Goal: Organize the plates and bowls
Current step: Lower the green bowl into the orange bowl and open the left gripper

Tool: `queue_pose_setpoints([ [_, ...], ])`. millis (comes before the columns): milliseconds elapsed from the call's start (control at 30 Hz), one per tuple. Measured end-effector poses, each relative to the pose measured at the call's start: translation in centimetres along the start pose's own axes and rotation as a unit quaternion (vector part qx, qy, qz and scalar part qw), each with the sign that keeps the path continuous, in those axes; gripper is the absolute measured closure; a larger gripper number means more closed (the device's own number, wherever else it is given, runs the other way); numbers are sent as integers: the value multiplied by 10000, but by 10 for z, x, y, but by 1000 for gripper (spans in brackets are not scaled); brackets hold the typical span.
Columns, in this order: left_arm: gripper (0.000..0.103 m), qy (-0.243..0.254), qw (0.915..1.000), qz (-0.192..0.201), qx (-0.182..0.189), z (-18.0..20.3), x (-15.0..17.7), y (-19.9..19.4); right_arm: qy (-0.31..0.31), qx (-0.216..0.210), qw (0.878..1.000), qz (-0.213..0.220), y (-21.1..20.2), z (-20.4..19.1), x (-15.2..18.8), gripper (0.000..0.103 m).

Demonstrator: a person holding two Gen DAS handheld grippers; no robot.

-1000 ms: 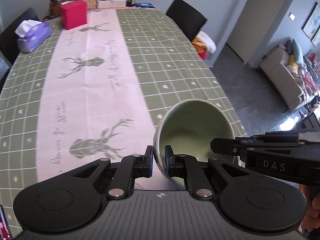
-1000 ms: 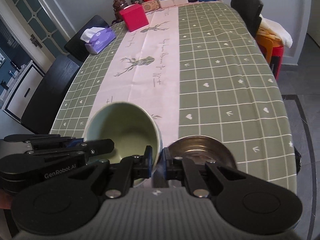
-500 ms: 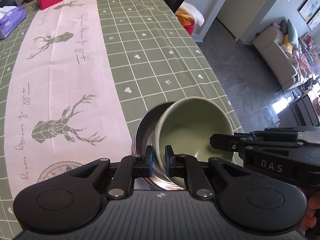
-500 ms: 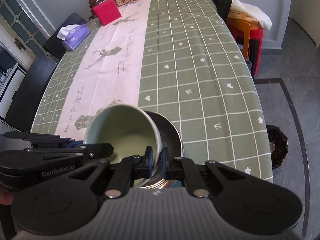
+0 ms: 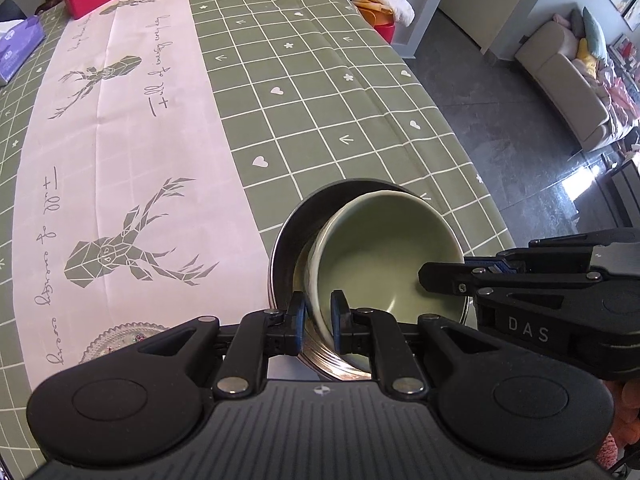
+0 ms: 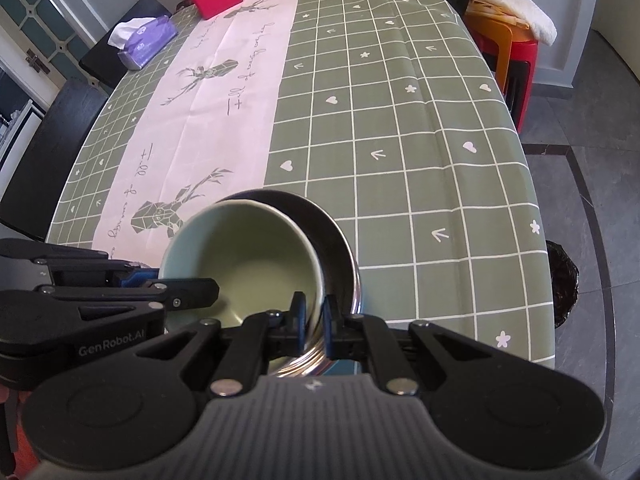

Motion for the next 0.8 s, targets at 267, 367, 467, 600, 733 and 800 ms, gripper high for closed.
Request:
queue_pose_setpoints([
  [267, 88, -59, 10000, -24, 14, -2, -1, 0, -68, 27, 10000, -5, 3, -1, -1, 97],
  [367, 88, -129, 9999, 2, 61, -2, -3, -3, -61, 17, 10000, -16, 4, -1, -1, 97],
  [467, 88, -268, 9995, 44, 141, -4, -5, -6, -82, 45, 10000, -6, 6, -1, -1, 97],
  [600, 82, -325, 9990, 157, 244, -5, -7, -11, -131, 100, 9999, 0, 6, -2, -1, 97],
  [733, 71, -297, 9983, 379, 320, -2, -12, -19, -127, 112, 9999, -4, 6, -2, -2, 96],
  [800, 69, -244, 9976, 531, 363, 0, -16, -27, -109, 90, 9999, 15, 5, -3, -3, 92],
])
Point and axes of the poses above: each gripper's, at about its wrist camera, not at the fingertips, and y roughly the way its jaws point, z to its right, x to its underside, the point moved 10 cm from there along y, roughly the way its jaws point, and after that the axes turned 9 degrees about x, right-handed, at the moved point
